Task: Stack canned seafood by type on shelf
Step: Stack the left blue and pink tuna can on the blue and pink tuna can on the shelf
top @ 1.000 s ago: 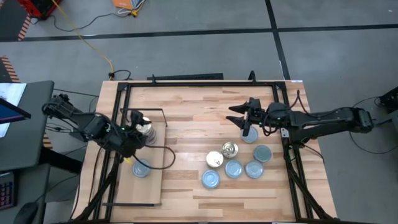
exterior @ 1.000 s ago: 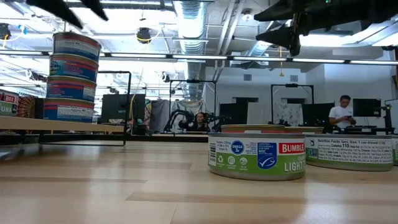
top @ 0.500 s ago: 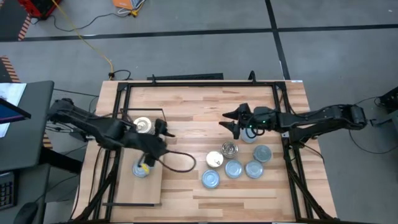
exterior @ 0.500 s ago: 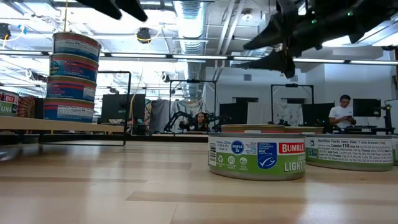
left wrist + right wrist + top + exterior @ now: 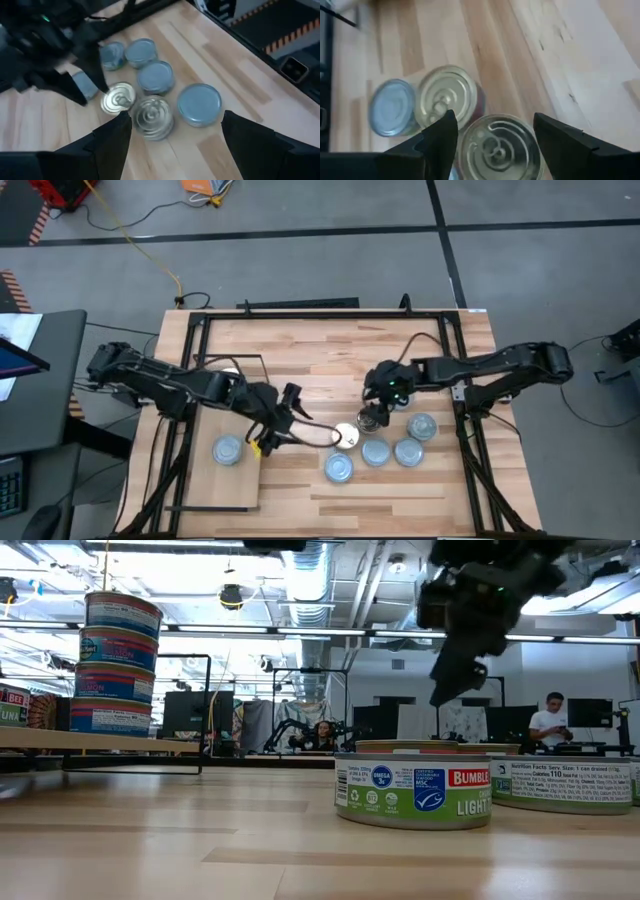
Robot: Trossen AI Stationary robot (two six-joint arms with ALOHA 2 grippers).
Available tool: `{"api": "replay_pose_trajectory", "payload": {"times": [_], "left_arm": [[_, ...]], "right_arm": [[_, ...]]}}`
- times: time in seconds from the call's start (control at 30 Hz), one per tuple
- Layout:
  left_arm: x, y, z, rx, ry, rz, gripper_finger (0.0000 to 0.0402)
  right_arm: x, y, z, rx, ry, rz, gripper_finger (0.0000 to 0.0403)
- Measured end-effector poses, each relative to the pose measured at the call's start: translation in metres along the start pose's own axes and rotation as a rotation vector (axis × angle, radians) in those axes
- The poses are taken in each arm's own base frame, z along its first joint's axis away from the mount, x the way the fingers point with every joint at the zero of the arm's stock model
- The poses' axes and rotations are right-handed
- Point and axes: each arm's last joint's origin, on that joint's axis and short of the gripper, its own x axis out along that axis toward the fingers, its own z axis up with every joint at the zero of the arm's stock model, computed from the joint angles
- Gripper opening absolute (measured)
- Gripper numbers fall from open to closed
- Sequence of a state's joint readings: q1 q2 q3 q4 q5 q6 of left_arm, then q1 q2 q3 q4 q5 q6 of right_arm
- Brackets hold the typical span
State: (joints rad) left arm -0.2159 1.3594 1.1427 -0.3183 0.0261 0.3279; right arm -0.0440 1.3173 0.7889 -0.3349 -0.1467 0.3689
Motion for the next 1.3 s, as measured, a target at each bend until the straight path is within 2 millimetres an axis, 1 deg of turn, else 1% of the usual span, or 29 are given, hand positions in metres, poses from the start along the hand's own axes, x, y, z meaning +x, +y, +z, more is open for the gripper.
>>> {"api": "replay_pose_trajectory", "payload": {"times": [0.13, 0.3, 0.4, 0.5, 0.57, 0.67, 0.77, 0.87, 1.03, 1.17, 1.23, 1.3], "left_arm": [[-0.001, 0.015, -0.002, -0.03, -0.019, 0.039, 0.0295], [-0.022, 0.026, 0.001, -0.068, -0.041, 0.157, 0.0295], [-0.035, 0.028, 0.004, -0.093, -0.053, 0.227, 0.0295], [-0.046, 0.029, 0.007, -0.103, -0.083, 0.252, 0.0295], [-0.049, 0.029, 0.008, -0.099, -0.094, 0.259, 0.0295], [-0.048, 0.029, 0.007, -0.085, -0.08, 0.258, 0.0295], [-0.048, 0.029, 0.006, -0.064, -0.067, 0.257, 0.0295], [-0.048, 0.028, 0.004, -0.053, -0.044, 0.252, 0.0295], [-0.049, 0.027, 0.002, -0.042, -0.014, 0.251, 0.0295], [-0.053, 0.026, 0.0, -0.019, 0.013, 0.268, 0.0295], [-0.059, 0.026, -0.001, -0.011, 0.025, 0.277, 0.0295], [-0.063, 0.027, 0.001, -0.01, 0.005, 0.291, 0.0295]], "right_arm": [[0.019, 0.004, 0.015, -0.051, 0.057, 0.029, 0.0285], [0.042, 0.007, 0.029, -0.116, 0.185, 0.038, 0.0285], [0.056, 0.009, 0.031, -0.153, 0.255, 0.027, 0.0285], [0.07, 0.009, 0.031, -0.183, 0.295, 0.024, 0.0285], [0.076, 0.008, 0.03, -0.19, 0.306, 0.023, 0.0283], [0.084, 0.002, 0.03, -0.179, 0.314, 0.014, 0.0269], [0.089, -0.004, 0.03, -0.16, 0.328, 0.015, 0.0242], [0.091, -0.008, 0.031, -0.137, 0.339, 0.04, 0.02], [0.087, -0.016, 0.034, -0.112, 0.338, 0.095, 0.0106], [0.085, -0.029, 0.036, -0.085, 0.346, 0.085, 0.0031], [0.084, -0.037, 0.038, -0.064, 0.342, 0.073, 0.0013], [0.082, -0.046, 0.04, -0.043, 0.337, 0.06, 0.0019]]}}
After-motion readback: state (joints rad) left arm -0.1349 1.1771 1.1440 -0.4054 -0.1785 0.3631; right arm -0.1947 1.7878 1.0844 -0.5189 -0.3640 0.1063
